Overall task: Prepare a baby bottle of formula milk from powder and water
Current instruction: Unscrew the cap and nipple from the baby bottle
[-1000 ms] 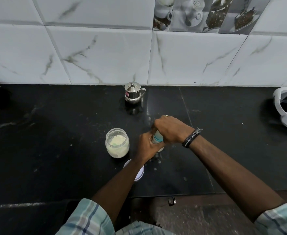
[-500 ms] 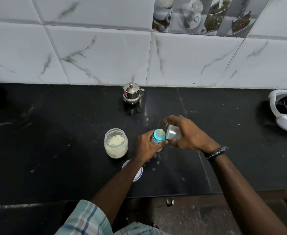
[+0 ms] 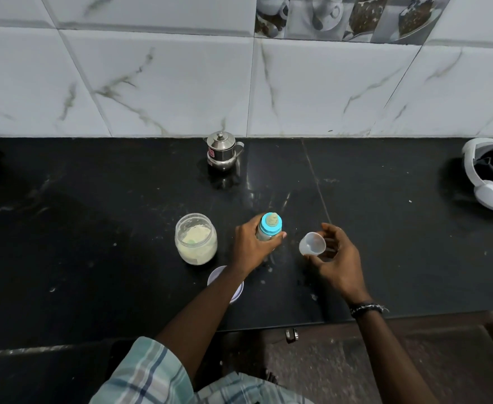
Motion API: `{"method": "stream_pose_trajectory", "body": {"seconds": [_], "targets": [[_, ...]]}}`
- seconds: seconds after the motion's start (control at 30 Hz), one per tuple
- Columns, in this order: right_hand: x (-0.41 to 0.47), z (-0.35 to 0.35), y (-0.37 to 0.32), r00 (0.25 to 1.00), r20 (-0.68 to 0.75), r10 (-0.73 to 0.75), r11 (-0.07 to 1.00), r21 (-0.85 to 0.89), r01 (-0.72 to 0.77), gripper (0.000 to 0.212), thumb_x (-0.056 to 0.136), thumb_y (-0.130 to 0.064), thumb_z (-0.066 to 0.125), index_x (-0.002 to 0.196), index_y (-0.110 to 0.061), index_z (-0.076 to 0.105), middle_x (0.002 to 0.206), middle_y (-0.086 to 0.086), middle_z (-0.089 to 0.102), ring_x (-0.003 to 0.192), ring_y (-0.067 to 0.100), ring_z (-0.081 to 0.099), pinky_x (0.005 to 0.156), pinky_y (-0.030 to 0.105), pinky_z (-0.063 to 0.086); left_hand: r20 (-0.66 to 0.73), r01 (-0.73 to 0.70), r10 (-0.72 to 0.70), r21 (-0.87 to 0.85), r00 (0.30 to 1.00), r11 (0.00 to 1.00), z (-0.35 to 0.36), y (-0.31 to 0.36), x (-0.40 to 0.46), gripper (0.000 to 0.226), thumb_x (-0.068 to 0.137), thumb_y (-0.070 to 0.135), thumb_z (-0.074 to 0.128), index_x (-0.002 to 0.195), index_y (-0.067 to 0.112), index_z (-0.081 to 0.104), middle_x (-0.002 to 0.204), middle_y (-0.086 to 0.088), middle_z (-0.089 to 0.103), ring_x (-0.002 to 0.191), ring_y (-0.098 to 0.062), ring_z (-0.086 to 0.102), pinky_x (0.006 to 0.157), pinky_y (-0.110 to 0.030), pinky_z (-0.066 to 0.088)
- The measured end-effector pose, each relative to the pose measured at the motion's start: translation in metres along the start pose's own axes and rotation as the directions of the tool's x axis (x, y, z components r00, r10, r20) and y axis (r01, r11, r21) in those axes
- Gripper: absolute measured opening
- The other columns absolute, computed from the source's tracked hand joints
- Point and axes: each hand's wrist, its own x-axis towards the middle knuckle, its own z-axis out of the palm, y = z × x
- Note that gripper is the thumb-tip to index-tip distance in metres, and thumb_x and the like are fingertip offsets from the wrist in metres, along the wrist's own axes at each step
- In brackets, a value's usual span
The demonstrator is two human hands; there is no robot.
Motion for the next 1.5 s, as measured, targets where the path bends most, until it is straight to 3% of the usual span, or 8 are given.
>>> {"method": "stream_pose_trajectory", "body": {"seconds": [0.1, 0.27, 0.63, 0.73, 0.87, 1.03, 1.3, 1.5], "targets": [[0.002, 0.002, 0.011, 1.0, 0.001, 0.003, 0.998, -0.07, -0.003, 0.072, 0.069, -0.007, 0.084, 0.132, -0.019, 0.051, 0.109, -0.01, 0.063, 0.094, 0.007, 0.064, 0.071, 0.006, 0.05, 0.0, 0.003, -0.003, 0.002, 1.0, 1.0, -0.001, 0.001, 0.0, 0.052, 0.066, 0.054, 0.082, 0.108, 0.027, 0.068, 0.096, 0.017, 0.073, 0.089, 0.003, 0.068, 0.077, -0.014, 0.056], [0.003, 0.01, 0.027, 0.999, 0.024, 0.044, 0.986, -0.164, -0.04, 0.073, 0.071, -0.016, 0.08, 0.135, -0.022, 0.047, 0.118, -0.005, 0.066, 0.1, 0.017, 0.066, 0.084, 0.041, 0.058, -0.002, 0.02, -0.02, 0.009, 1.0, 1.0, -0.001, 0.003, -0.001, 0.051, 0.066, 0.051, 0.083, 0.108, 0.026, 0.069, 0.096, 0.016, 0.073, 0.088, 0.003, 0.068, 0.076, -0.011, 0.054], [0.014, -0.004, 0.024, 0.979, 0.158, 0.125, 0.965, -0.25, -0.083, 0.117, 0.057, -0.02, 0.093, 0.152, -0.022, 0.024, 0.141, 0.005, 0.052, 0.126, 0.024, 0.053, 0.1, 0.037, 0.046, 0.007, 0.024, -0.024, 0.013, 1.0, 1.0, 0.001, 0.0, 0.0, 0.052, 0.068, 0.043, 0.086, 0.111, 0.021, 0.069, 0.102, 0.01, 0.074, 0.091, -0.002, 0.069, 0.081, -0.02, 0.058], [0.022, -0.013, -0.005, 0.988, 0.144, 0.052, 0.965, -0.261, -0.013, 0.1, 0.062, -0.042, 0.09, 0.145, -0.02, 0.038, 0.141, 0.005, 0.05, 0.124, 0.021, 0.053, 0.1, 0.039, 0.048, 0.009, 0.027, -0.027, 0.016, 1.0, 1.0, 0.001, -0.001, 0.0, 0.055, 0.067, 0.044, 0.086, 0.113, 0.023, 0.068, 0.102, 0.012, 0.073, 0.092, 0.001, 0.068, 0.081, -0.019, 0.058], [0.041, -0.006, -0.063, 0.987, 0.116, -0.109, 0.938, -0.318, 0.141, 0.051, 0.075, -0.058, 0.073, 0.108, -0.019, 0.065, 0.098, -0.002, 0.069, 0.084, 0.013, 0.066, 0.075, 0.039, 0.058, 0.033, 0.036, -0.036, -0.017, 0.999, 0.999, 0.0, -0.002, 0.0, 0.055, 0.064, 0.05, 0.084, 0.113, 0.031, 0.066, 0.098, 0.019, 0.072, 0.091, 0.005, 0.067, 0.077, -0.013, 0.055], [0.056, 0.03, -0.103, 0.954, 0.285, -0.091, 0.72, -0.643, 0.261, 0.058, 0.071, -0.07, 0.062, 0.086, -0.014, 0.06, 0.089, 0.004, 0.068, 0.081, 0.028, 0.066, 0.067, 0.036, 0.053, 0.049, 0.058, -0.054, -0.073, 0.997, 0.996, 0.0, 0.0, 0.002, 0.045, 0.062, 0.039, 0.085, 0.104, 0.035, 0.068, 0.085, 0.028, 0.071, 0.078, 0.008, 0.068, 0.063, -0.006, 0.047], [0.066, 0.055, -0.111, 0.914, 0.379, -0.144, 0.553, -0.735, 0.392, 0.042, 0.079, -0.053, 0.065, 0.077, -0.014, 0.049, 0.089, 0.012, 0.066, 0.08, 0.034, 0.067, 0.059, 0.033, 0.038, 0.064, 0.093, -0.087, -0.095, 0.994, 0.991, -0.003, 0.0, 0.006, 0.044, 0.05, 0.028, 0.087, 0.083, 0.047, 0.065, 0.07, 0.019, 0.07, 0.06, 0.006, 0.06, 0.054, -0.016, 0.049], [0.075, 0.041, -0.12, 0.751, 0.643, -0.15, 0.46, -0.627, 0.629, 0.033, 0.085, -0.037, 0.066, 0.091, -0.005, 0.059, 0.1, 0.018, 0.065, 0.088, 0.036, 0.064, 0.069, 0.037, 0.045, 0.079, 0.111, -0.106, -0.059, 0.991, 0.992, -0.005, -0.004, 0.009, 0.04, 0.049, 0.025, 0.088, 0.083, 0.03, 0.067, 0.075, 0.01, 0.072, 0.066, -0.004, 0.066, 0.062, -0.033, 0.058]]}}
